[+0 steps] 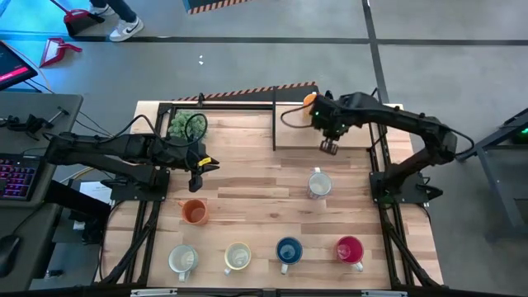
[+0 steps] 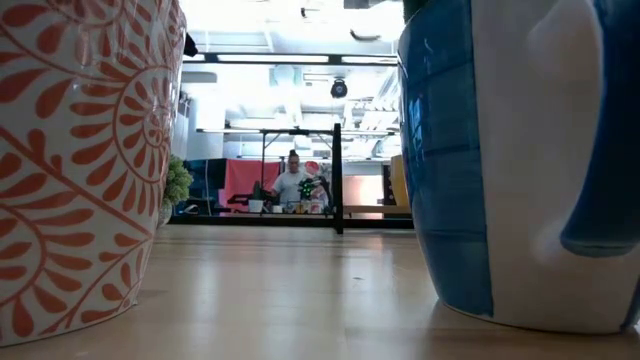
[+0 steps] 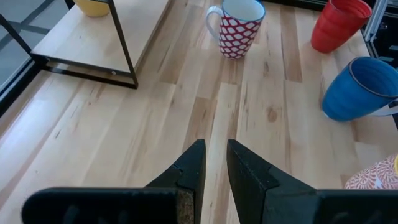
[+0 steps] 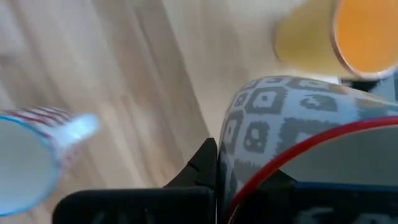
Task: Place coffee mugs
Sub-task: Put the gray patterned mug on the shelf
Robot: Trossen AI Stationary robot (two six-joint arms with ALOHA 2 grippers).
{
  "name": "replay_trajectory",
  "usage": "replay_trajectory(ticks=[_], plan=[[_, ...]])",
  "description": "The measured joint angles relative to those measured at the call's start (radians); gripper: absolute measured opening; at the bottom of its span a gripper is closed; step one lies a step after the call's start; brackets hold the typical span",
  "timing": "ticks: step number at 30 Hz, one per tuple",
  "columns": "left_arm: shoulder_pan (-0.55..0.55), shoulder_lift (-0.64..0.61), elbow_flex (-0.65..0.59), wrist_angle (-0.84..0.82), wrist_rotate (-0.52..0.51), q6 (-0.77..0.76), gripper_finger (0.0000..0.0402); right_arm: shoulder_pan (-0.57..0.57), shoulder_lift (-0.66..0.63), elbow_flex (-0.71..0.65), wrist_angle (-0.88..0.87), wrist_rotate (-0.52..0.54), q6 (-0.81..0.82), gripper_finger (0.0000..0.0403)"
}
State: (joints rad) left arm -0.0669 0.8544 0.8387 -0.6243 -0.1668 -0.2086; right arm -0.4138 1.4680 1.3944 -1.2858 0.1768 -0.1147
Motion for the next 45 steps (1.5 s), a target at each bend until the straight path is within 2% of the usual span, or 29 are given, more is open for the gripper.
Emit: replay_trajectory(ticks=[10, 17, 24, 32, 36, 45], plan=[[0.0, 0.0, 0.0, 0.002, 0.0, -0.053, 0.0055, -0.312, -0.017, -0.188, 0.126, -0.118, -0.208, 0.0], [0.0, 0.0, 0.0, 0.038, 0.0, -0.053, 0.0055, -0.518, -0.013, -0.199, 0.154, -0.167, -0.35, 0.0], [0.001, 0.0, 0.0, 0.109, -0.003, -0.053, 0.0055, -0.66, -0.003, -0.199, 0.169, -0.208, -0.477, 0.0], [0.001, 0.0, 0.0, 0.126, -0.025, -0.076, 0.0055, -0.714, 0.07, -0.199, 0.194, -0.226, -0.543, 0.0], [0.001, 0.0, 0.0, 0.126, -0.029, -0.078, 0.0055, -0.724, 0.089, -0.199, 0.161, -0.211, -0.537, 0.0], [0.001, 0.0, 0.0, 0.126, -0.035, -0.078, 0.0055, -0.725, 0.089, -0.199, 0.208, -0.181, -0.49, 0.0]])
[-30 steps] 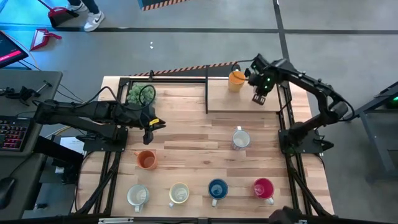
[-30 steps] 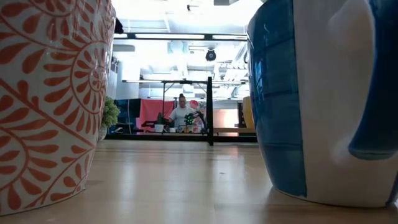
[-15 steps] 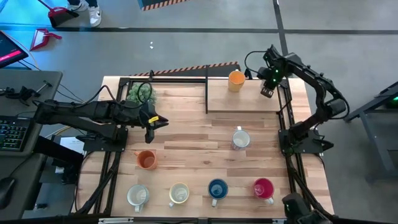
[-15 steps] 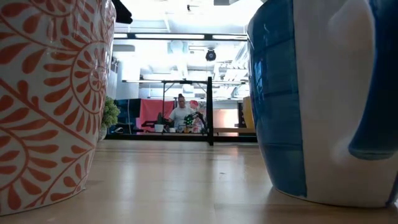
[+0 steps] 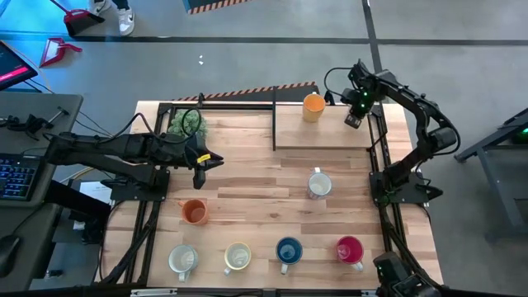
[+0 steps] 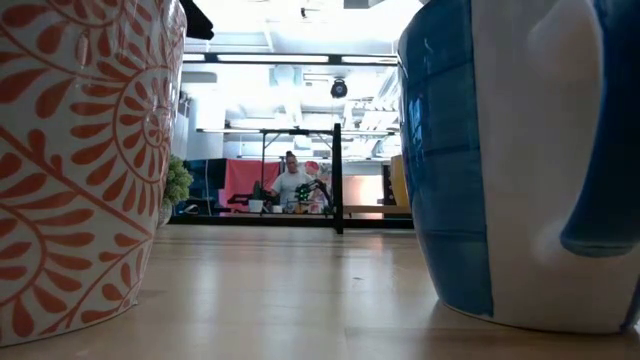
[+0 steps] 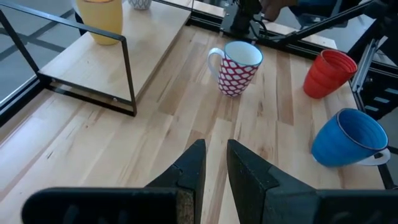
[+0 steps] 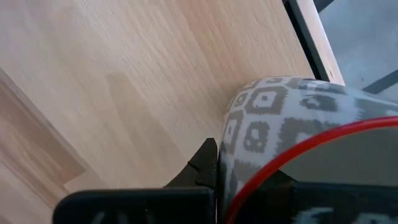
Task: Place coffee mugs
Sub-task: Put the gray patterned mug on the shelf
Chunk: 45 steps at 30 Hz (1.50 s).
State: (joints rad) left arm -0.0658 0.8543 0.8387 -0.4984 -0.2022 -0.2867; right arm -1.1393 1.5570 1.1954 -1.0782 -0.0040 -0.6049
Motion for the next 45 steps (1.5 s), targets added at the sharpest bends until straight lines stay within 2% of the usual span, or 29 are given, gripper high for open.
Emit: replay_trajectory(ticks=[45], plan=[[-0.001, 0.0, 0.0, 0.0, 0.001, -0.027, 0.0055, -0.02, 0.0, 0.0, -0.005, 0.018, 0.029, 0.0]])
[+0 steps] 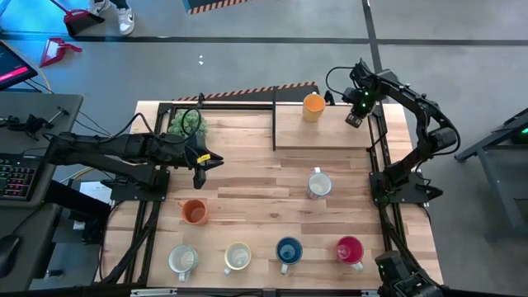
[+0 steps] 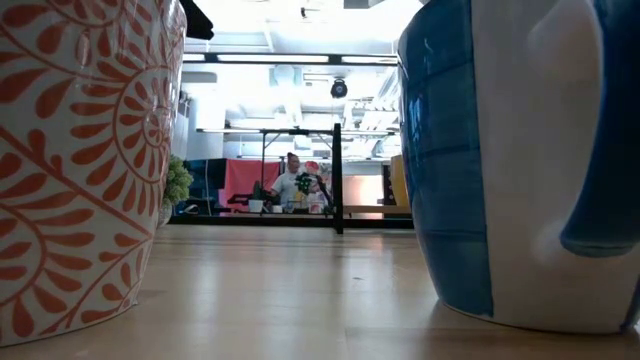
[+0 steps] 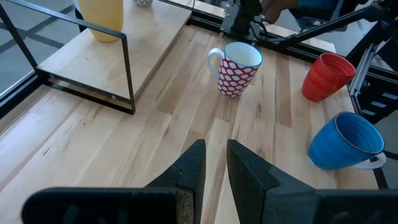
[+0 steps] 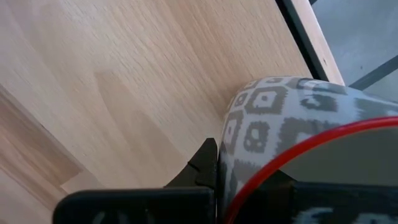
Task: Place coffee mugs
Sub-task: Put the gray patterned mug on the shelf
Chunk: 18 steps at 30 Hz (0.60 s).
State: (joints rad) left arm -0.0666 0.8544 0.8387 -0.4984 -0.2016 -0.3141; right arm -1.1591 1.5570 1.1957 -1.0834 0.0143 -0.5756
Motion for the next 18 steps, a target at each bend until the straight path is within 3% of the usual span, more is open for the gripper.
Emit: replay_trajectory(ticks=[9, 18], plan=[[0.0, 0.0, 0.0, 0.0, 0.0, -0.002, 0.0055, 0.001, 0.001, 0.0, -0.006, -0.017, 0.002, 0.0003], [0.0, 0.0, 0.0, 0.0, 0.0, -0.002, 0.0055, 0.001, 0.001, 0.002, -0.009, -0.014, 0.01, 0.0046]])
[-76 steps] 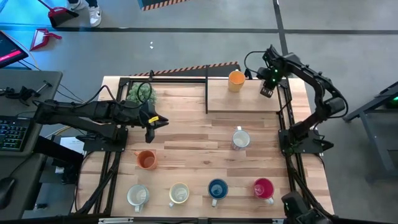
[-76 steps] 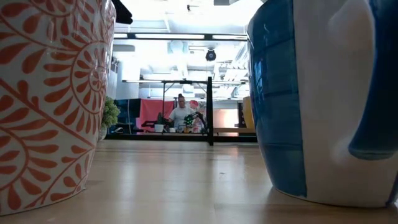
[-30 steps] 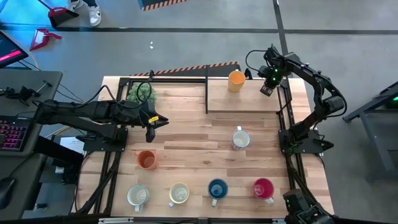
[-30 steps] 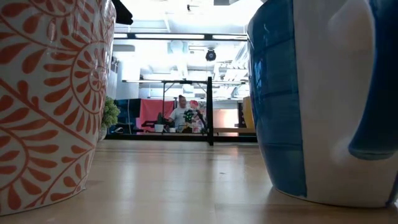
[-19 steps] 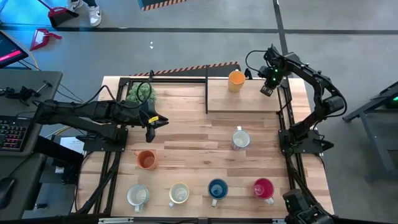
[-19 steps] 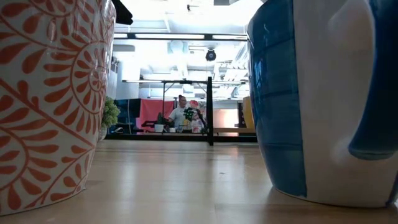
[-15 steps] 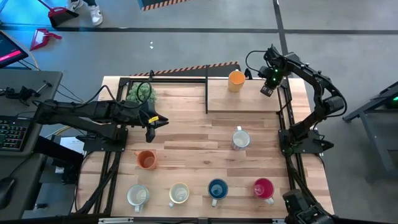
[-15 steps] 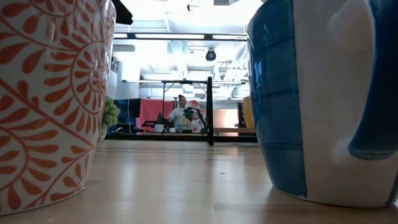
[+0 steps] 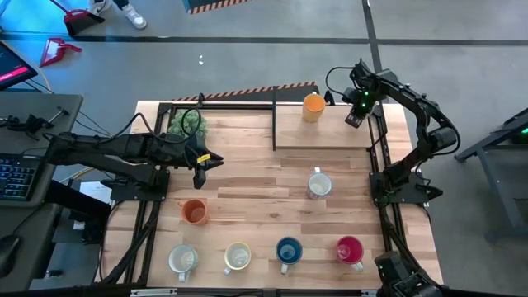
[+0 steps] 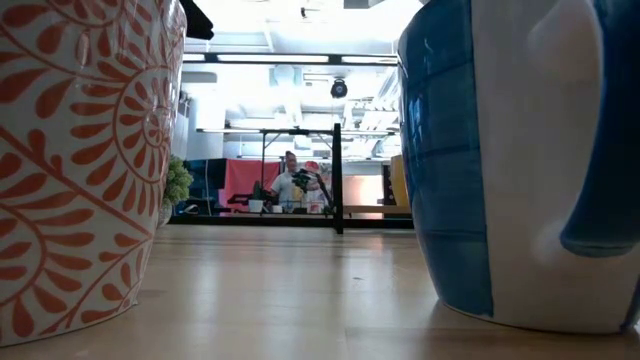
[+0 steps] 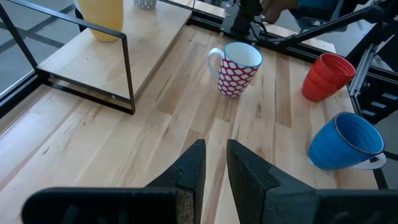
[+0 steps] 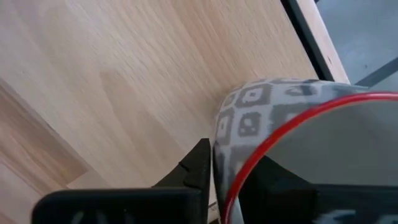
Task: Place coffee mugs
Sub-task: Put the gray patterned mug on the shelf
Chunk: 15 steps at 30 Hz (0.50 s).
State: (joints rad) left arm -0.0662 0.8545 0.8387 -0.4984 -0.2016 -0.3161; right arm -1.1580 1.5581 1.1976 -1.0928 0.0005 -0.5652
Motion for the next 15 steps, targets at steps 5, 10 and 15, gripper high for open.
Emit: replay_trajectory(ticks=[5, 10, 15], plan=[[0.0, 0.0, 0.0, 0.0, 0.0, 0.0, 0.0055, 0.0, 0.0, 0.0, 0.002, 0.002, 0.0, 0.0058], [0.0, 0.0, 0.0, 0.0, 0.0, 0.003, 0.0055, 0.0, 0.0, 0.003, -0.001, 0.003, 0.008, 0.006], [0.0, 0.0, 0.0, 0.0, 0.0, 0.003, 0.0055, 0.0, 0.0, 0.065, -0.055, 0.008, 0.011, 0.006]])
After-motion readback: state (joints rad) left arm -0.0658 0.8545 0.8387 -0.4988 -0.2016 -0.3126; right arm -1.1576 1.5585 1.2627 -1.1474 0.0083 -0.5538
